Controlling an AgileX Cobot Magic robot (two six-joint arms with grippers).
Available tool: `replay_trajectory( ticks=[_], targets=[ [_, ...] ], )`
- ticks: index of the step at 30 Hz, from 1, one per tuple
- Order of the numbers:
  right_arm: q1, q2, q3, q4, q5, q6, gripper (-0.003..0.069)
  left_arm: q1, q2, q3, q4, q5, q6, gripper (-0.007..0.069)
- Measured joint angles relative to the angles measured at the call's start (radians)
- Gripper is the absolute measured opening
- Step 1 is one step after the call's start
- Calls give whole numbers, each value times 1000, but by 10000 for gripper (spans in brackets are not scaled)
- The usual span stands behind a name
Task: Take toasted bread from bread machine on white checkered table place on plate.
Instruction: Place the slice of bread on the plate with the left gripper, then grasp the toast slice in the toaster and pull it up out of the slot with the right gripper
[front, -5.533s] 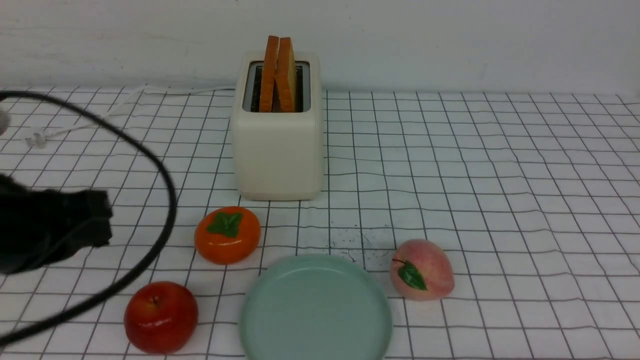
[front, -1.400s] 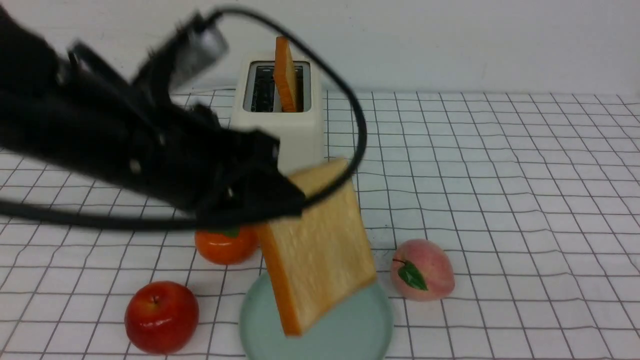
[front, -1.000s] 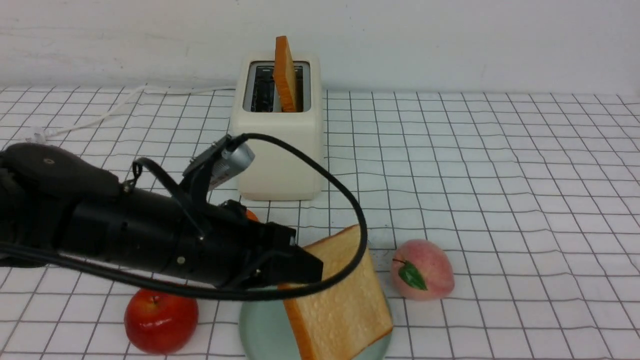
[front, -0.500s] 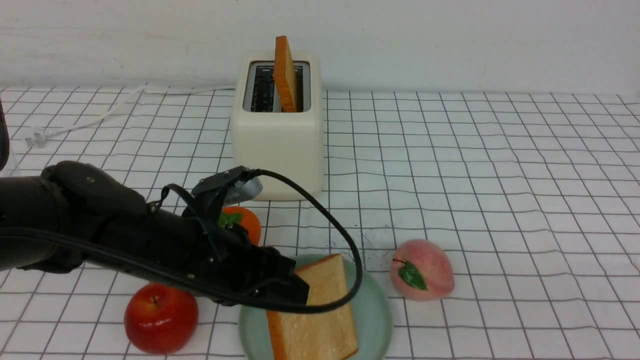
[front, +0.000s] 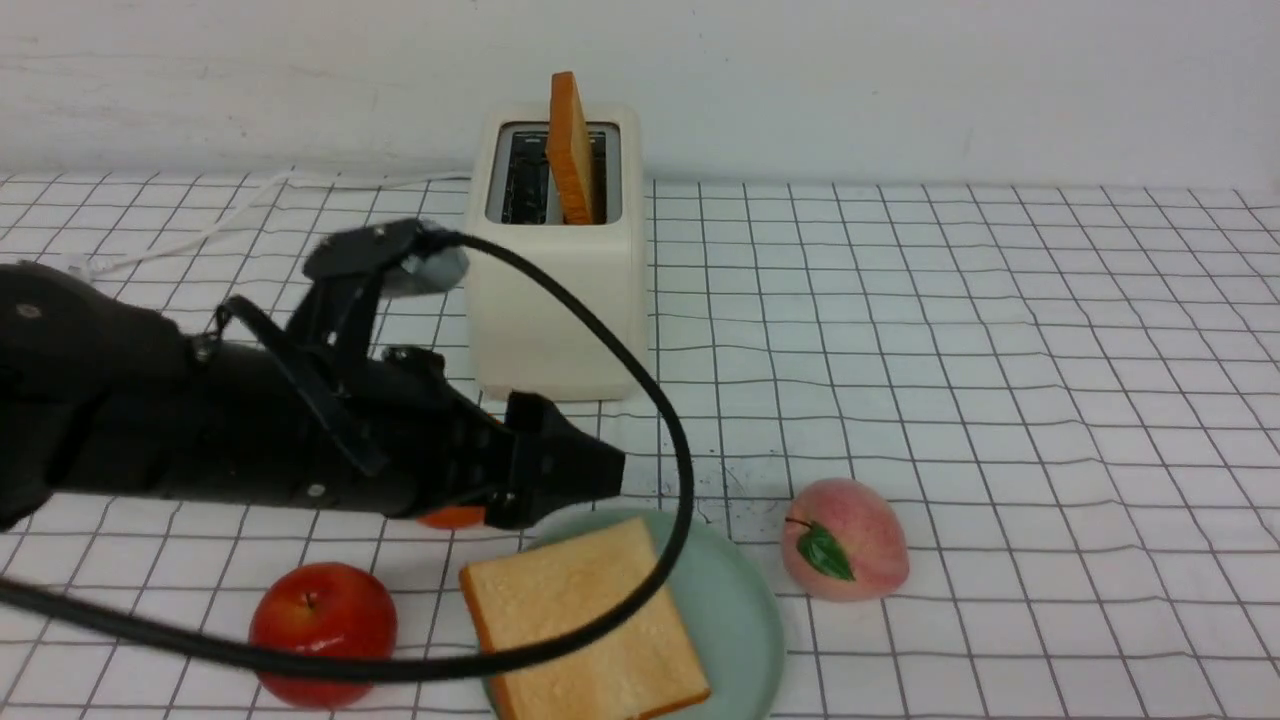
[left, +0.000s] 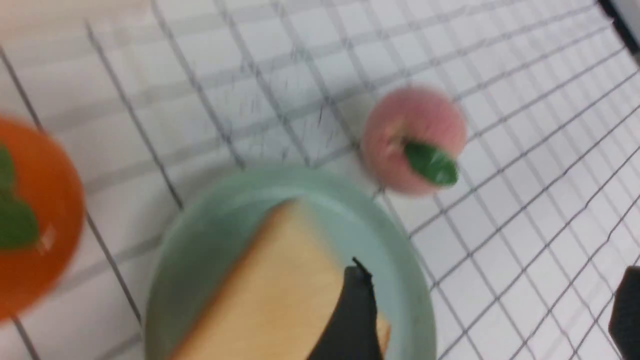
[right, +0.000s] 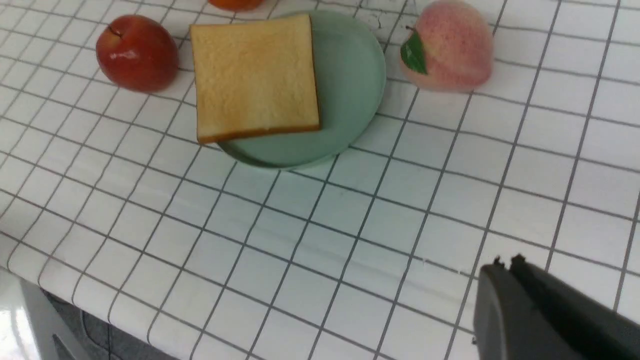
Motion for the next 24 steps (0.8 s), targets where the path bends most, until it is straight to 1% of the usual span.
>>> replay_trajectory(
  ticks=[2,5,7,9,11,12,13,14,15,16,19,20,21,22,23,24],
  targets=[
    [0,12,0,0,2,0,13,0,-31,0,0,-7,10,608],
    [0,32,0,0,3,0,14,0,-97,1,0,-14,15,573],
    [0,48,0,3,3,0,15,0,-157,1,2,-19,2,507],
    [0,64,0,14,4,0,16,0,-215,1,15,-22,-31,414],
    [0,95,-1,44,6,-1,18,0,-296,1,59,-24,-85,246],
    [0,108,-4,53,7,-5,19,0,-319,1,88,-23,-103,193],
    [0,134,-12,67,14,-13,20,0,-356,1,134,-17,-138,105],
    [0,165,-26,82,21,-23,21,0,-385,1,177,-8,-171,39],
    [0,207,-50,97,29,-34,21,0,-432,1,261,8,-246,-8],
    [0,244,-73,109,32,-45,21,0,-458,1,314,22,-297,-13],
    [5,360,-150,135,32,-70,21,0,-540,1,541,113,-523,-13],
    [7,378,-161,135,32,-71,21,0,-545,1,558,113,-539,-13],
    [26,441,-206,136,31,-77,16,0,-585,1,683,180,-666,-13],
    [49,488,-235,136,26,-78,12,0,-610,1,753,205,-742,-13],
    [54,497,-235,136,25,-78,10,0,-615,1,766,216,-757,-13],
    [103,564,-281,135,9,-78,5,0,-652,1,849,247,-848,-13]
  ],
)
